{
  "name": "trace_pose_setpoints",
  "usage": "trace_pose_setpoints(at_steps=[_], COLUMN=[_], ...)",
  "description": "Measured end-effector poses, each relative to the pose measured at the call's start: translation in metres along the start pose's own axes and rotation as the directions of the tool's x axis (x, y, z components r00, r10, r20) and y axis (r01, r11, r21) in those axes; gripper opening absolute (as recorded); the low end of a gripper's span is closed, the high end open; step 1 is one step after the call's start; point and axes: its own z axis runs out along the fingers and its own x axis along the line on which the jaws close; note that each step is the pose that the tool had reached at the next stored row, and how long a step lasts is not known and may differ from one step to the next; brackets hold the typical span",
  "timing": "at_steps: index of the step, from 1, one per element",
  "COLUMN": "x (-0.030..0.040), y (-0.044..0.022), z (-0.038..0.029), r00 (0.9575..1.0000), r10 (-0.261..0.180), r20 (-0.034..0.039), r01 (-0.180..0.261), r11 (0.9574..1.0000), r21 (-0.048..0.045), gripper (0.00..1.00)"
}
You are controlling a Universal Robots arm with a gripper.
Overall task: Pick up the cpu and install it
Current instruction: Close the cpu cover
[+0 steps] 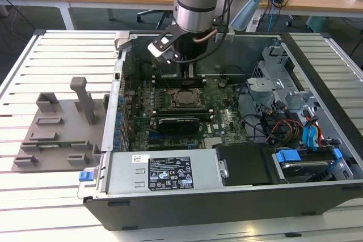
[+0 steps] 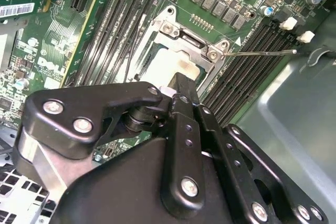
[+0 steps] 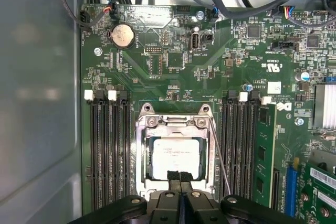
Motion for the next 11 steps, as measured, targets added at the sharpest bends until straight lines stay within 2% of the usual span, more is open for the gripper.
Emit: trace_pose_setpoints(at_steps=[2,11], x=[-0.0001,-0.0003], y=[-0.0002,-0.0006], z=[-0.0041,-0.0128], r00=[1.0000,1.0000], r10=[0.000,0.000], r20=[0.0000,0.0000], r01=[0.000,0.000], r11=[1.0000,1.0000], r21=[0.0000,0.0000], gripper=[0.11,0.11])
